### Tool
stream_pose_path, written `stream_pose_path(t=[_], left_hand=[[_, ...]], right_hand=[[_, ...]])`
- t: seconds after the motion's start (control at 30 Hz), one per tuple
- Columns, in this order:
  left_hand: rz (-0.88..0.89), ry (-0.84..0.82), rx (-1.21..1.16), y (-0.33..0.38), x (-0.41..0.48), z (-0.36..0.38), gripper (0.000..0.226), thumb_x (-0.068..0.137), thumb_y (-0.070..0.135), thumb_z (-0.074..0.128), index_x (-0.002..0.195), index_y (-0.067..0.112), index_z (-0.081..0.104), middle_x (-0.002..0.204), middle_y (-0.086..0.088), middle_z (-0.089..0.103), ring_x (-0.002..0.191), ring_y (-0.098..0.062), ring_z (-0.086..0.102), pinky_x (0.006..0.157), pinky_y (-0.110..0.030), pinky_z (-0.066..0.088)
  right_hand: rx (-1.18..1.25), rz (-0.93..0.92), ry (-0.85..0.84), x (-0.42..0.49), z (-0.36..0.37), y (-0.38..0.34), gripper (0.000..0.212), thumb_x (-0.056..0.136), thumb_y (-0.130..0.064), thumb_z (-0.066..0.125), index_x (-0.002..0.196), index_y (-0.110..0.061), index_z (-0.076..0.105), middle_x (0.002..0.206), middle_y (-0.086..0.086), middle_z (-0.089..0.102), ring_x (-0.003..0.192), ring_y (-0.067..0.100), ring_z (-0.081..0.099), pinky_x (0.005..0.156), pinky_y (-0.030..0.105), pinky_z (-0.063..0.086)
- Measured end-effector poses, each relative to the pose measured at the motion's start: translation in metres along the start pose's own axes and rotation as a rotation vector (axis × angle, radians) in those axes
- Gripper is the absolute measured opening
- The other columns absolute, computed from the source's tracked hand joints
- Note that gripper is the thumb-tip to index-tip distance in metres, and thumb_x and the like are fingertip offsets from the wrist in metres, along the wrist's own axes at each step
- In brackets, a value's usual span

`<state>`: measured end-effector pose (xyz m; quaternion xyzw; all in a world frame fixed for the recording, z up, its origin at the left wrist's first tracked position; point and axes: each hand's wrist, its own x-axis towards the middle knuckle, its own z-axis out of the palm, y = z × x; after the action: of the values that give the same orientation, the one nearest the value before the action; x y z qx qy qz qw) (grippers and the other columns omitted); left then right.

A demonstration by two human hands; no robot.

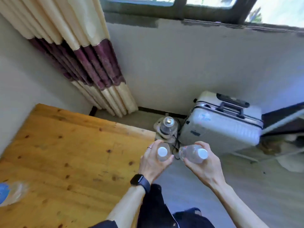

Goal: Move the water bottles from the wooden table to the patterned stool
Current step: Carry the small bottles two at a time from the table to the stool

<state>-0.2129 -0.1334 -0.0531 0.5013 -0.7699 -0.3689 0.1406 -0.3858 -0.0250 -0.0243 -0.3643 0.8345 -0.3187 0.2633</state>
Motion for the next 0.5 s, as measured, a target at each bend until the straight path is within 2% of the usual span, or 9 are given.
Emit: stream_pose_path(t=[0.17, 0.23, 0.37, 0.5], left_hand=[[0.203, -0.228, -0.004, 0.106, -0.018, 0.09, 0.061, 0.072, 0.058, 0.073, 0.124, 0.041, 0.049, 0.125, 0.02, 0.06, 0.113, -0.004, 0.057, 0.093, -0.026, 0.046], [0.295, -0.323, 0.006, 0.153, -0.033, 0.128, 0.058, 0.072, 0.057, 0.074, 0.121, 0.041, 0.048, 0.121, 0.02, 0.061, 0.111, -0.006, 0.058, 0.091, -0.026, 0.047], [0.521, -0.527, 0.072, 0.253, -0.072, 0.201, 0.057, 0.073, 0.061, 0.071, 0.119, 0.043, 0.044, 0.116, 0.014, 0.064, 0.103, -0.013, 0.063, 0.087, -0.032, 0.051], [0.705, -0.713, 0.1, 0.343, -0.119, 0.266, 0.056, 0.072, 0.059, 0.074, 0.116, 0.043, 0.044, 0.106, 0.013, 0.067, 0.095, -0.015, 0.065, 0.086, -0.031, 0.052]], right_hand=[[0.065, 0.172, 0.289, -0.06, -0.107, 0.09, 0.063, 0.064, -0.032, 0.087, 0.115, -0.036, 0.049, 0.096, -0.013, 0.065, 0.087, 0.016, 0.062, 0.077, 0.029, 0.051], [0.072, 0.253, 0.405, -0.092, -0.15, 0.124, 0.063, 0.063, -0.036, 0.086, 0.113, -0.04, 0.048, 0.096, -0.015, 0.064, 0.087, 0.017, 0.062, 0.076, 0.031, 0.052], [0.093, 0.477, 0.63, -0.166, -0.227, 0.183, 0.063, 0.063, -0.046, 0.084, 0.114, -0.039, 0.048, 0.089, -0.012, 0.065, 0.08, 0.019, 0.061, 0.068, 0.026, 0.047], [0.107, 0.691, 0.868, -0.234, -0.281, 0.231, 0.066, 0.061, -0.051, 0.084, 0.115, -0.035, 0.05, 0.09, -0.008, 0.071, 0.087, 0.025, 0.07, 0.07, 0.027, 0.052]])
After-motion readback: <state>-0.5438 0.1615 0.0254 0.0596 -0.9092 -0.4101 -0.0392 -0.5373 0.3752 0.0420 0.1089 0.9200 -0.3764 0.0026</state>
